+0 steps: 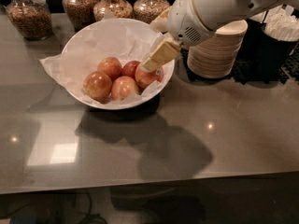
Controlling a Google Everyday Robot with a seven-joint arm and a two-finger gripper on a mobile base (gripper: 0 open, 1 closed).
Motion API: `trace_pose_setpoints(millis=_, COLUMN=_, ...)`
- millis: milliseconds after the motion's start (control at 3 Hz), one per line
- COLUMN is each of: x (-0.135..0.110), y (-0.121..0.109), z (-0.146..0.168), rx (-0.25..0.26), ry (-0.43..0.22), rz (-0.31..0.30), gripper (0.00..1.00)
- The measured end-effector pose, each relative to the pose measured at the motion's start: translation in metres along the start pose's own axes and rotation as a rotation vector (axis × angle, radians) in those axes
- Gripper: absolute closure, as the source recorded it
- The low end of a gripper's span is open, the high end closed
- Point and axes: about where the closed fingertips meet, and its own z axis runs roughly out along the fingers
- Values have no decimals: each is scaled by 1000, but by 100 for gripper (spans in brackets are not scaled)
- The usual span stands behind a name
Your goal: Pick apple from white bowl
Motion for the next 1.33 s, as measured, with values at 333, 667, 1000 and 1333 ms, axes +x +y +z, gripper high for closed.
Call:
trace_pose_setpoints(millis=333, x=2, y=1, z=9, rx=-6, ry=-20, rz=22, gripper=26)
trace_pose_setpoints(millis=667, x=2, y=4, z=16, rx=-21, ry=-27, rz=30, gripper=14)
trace_pose_setpoints(millis=1000, x=-1, y=9, z=24, rx=-44, ry=-31, rz=29, gripper=13)
trace_pose_setpoints(millis=1333, x=3, y=15, z=36, rx=-73, ry=-21, rz=43, gripper=17)
